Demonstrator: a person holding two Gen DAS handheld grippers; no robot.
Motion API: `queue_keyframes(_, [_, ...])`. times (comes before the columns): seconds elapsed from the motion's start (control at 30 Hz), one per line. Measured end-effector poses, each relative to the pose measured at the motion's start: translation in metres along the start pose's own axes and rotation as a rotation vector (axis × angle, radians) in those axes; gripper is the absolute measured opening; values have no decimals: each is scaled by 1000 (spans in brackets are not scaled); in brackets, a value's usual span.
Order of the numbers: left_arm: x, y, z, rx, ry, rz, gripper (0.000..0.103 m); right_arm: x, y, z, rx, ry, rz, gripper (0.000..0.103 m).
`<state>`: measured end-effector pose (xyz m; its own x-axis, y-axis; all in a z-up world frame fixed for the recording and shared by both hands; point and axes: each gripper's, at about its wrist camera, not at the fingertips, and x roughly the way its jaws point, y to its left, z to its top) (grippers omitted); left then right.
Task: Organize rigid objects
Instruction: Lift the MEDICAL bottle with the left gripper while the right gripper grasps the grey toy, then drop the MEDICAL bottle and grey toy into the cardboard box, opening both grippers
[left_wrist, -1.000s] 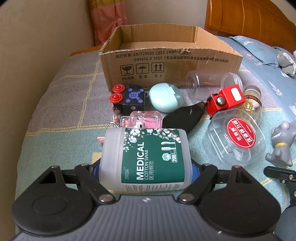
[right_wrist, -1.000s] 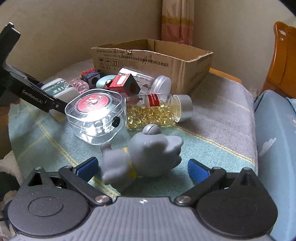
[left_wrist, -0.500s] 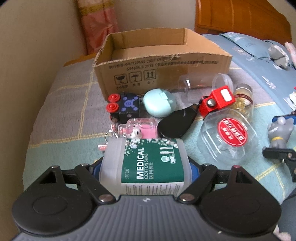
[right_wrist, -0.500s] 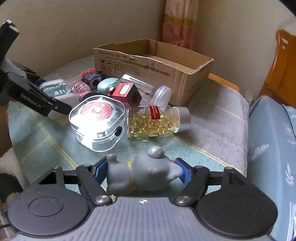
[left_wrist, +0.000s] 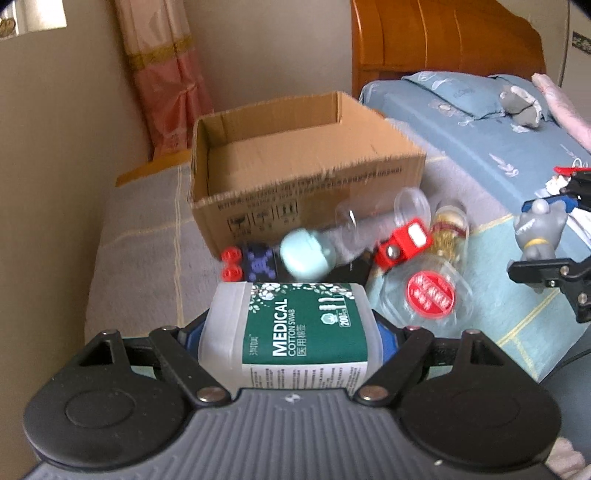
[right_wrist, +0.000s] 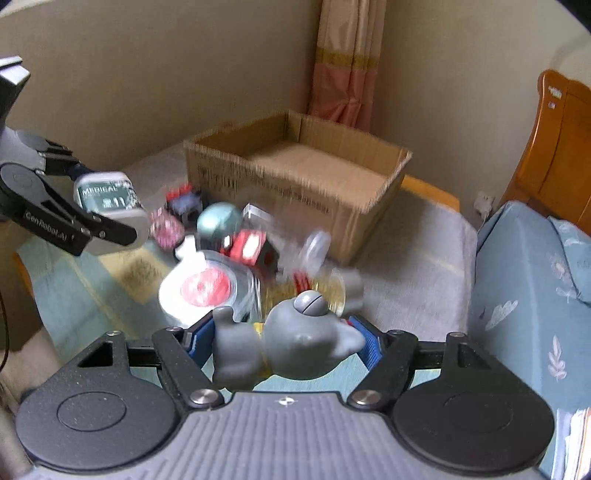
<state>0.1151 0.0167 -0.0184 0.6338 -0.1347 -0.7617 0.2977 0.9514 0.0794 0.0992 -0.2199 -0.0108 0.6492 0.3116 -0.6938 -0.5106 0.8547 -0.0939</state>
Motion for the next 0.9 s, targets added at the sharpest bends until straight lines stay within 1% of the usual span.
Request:
queue_keyframes(0.2, [-9, 9, 37, 17, -35, -27, 82, -7, -3, 40, -4, -70, -5, 79])
queue_keyframes(0.37, [-1, 12, 79, 62, -85, -6, 83, 3, -9, 75, -11, -104, -8, 79])
queue_keyframes(0.47, [13, 17, 107, 62, -100, 5, 83, 12, -14, 94, -8, -118, -4, 79])
queue_keyframes(0.6, [41, 25, 144, 53, -93, 12, 83, 29, -23, 113, 10, -117, -1, 79])
queue_keyframes(0.7, [63, 33, 169, 44, -66, 7, 83, 40, -29, 120, 24, -110, 2, 79])
queue_keyframes(0.9, [99, 41, 203, 31, -61, 32, 83, 55, -43, 130, 66, -99, 1, 79])
